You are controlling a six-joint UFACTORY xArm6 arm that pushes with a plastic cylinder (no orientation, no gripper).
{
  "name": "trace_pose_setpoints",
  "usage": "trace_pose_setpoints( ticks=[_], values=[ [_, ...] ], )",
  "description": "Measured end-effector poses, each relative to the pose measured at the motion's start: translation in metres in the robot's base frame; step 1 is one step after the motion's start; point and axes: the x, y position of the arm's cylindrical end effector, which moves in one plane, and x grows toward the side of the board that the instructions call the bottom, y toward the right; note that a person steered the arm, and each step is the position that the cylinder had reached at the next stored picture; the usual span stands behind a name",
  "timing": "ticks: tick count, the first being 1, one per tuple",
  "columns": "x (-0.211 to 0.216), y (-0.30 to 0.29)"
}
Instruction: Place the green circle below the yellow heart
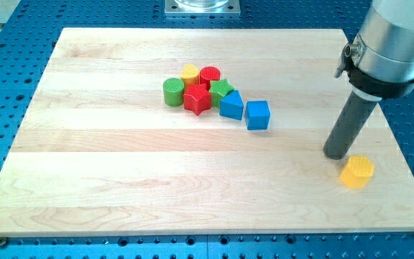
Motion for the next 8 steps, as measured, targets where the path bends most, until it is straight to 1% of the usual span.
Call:
trace_pose_setpoints(
  ticks=[2,3,4,6,7,8],
  values=[
    [0.008,0.013],
    [0.011,0.008],
    [0.009,-0.011],
    [-0.052,-0.195],
    [-0.095,-0.251],
    [-0.12,-0.297]
  ],
)
